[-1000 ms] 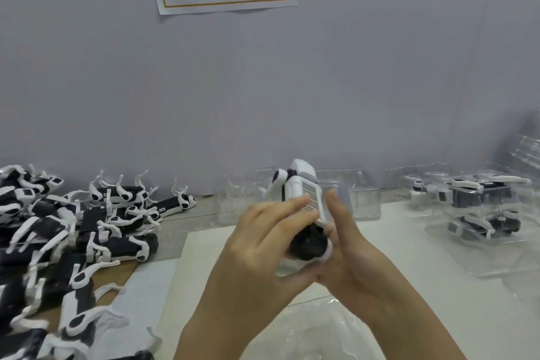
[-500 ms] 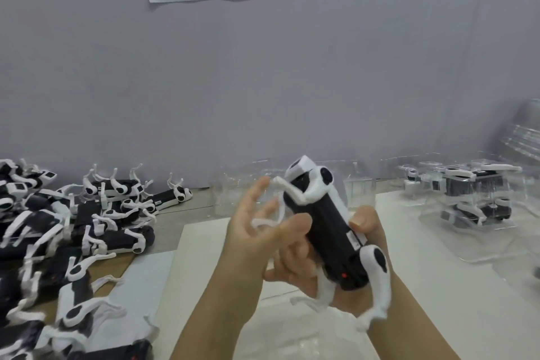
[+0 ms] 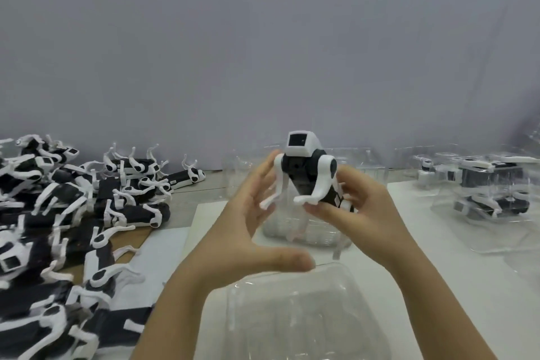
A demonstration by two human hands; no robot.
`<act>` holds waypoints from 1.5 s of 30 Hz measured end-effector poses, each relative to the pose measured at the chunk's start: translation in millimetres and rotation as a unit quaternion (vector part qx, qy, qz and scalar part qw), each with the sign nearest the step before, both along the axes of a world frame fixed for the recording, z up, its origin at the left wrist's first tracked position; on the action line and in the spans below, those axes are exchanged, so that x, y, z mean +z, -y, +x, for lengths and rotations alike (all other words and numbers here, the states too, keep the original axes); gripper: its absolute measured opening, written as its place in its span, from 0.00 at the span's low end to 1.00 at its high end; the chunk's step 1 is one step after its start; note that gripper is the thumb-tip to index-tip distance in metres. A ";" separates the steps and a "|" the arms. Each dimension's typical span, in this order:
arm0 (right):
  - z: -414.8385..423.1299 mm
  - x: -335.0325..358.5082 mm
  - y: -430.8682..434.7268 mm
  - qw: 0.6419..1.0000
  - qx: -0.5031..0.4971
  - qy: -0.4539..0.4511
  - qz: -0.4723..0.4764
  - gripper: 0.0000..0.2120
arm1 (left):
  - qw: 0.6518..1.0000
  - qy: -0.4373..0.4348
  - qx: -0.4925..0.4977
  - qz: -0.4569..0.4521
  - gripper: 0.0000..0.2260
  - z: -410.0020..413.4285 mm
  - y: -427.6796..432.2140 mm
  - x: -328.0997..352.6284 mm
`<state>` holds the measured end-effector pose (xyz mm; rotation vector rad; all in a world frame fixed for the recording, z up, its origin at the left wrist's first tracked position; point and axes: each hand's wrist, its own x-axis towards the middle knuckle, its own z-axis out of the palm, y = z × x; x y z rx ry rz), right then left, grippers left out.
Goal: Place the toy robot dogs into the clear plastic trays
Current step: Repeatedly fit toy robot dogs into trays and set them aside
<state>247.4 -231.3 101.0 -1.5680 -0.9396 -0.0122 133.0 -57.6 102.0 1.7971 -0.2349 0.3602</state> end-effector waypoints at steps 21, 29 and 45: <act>5.0 -23.0 55.4 0.985 -0.110 -0.123 -0.040 0.22 | 0.941 0.011 0.197 0.274 0.35 -93.1 77.0 -77.7; 17.4 -21.3 55.9 0.985 -0.043 -0.026 -0.162 0.26 | 0.968 -0.136 0.135 0.165 0.58 -31.8 14.7 -98.6; 23.8 -31.9 48.1 0.945 0.128 -0.202 -0.224 0.17 | 0.973 -0.091 0.175 -0.117 0.40 -30.3 -15.0 -115.4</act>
